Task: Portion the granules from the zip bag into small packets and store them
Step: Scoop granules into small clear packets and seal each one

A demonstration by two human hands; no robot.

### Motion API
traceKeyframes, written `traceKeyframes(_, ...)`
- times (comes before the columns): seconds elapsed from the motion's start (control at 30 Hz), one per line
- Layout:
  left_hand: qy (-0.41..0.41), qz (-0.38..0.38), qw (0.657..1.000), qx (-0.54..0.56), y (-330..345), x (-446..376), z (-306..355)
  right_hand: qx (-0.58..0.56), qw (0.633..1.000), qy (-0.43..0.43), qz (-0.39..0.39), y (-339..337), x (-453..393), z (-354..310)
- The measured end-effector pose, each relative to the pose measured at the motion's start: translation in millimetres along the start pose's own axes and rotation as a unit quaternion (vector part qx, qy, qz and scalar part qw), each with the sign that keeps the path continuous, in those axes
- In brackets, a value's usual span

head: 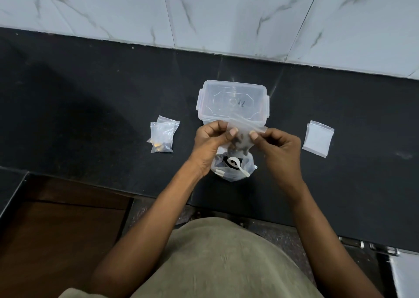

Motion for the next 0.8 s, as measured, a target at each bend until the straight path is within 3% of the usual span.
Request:
traceKeyframes(0.2, 0.03, 0.064, 0.997, -0.036, -11.6, -4.6, -4.1, 0.0, 0.999, 0.029, -0.022, -4.2, -4.0, -0.5)
traceKeyframes(0.3, 0.037, 0.063, 0.996, -0.054, -8.7, -2.8, -2.5, 0.069, 0.997, 0.008, -0.047, -6.1, -6.5, -5.6)
traceKeyframes(0.4, 0.024, 0.07, 0.997, -0.022, -6.3, -0.7, -1.5, 0.046, 0.996, 0.022, -0.073, -5.3, -7.4, -9.3)
traceKeyframes(0.53, 0.007, 0.083, 0.996, -0.012, -5.1, -0.3, -5.0, 0.15, 0.987, -0.019, -0.062, -8.5, -12.0, -5.1)
traceKeyframes(0.8, -0.001, 0.075, 0.997, -0.026, -6.9, 4.3, -1.6, 0.174, 0.982, -0.012, -0.07, -7.2, -10.3, 2.0)
Point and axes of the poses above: each hand's wrist, its own x-axis away from the middle knuckle, its own y-axis out of the palm, z = x × y, the point moved 5 cm from there along -x, towards the middle knuckle, and after that the axes turned 8 degrees about -y, right-handed, at the moved point
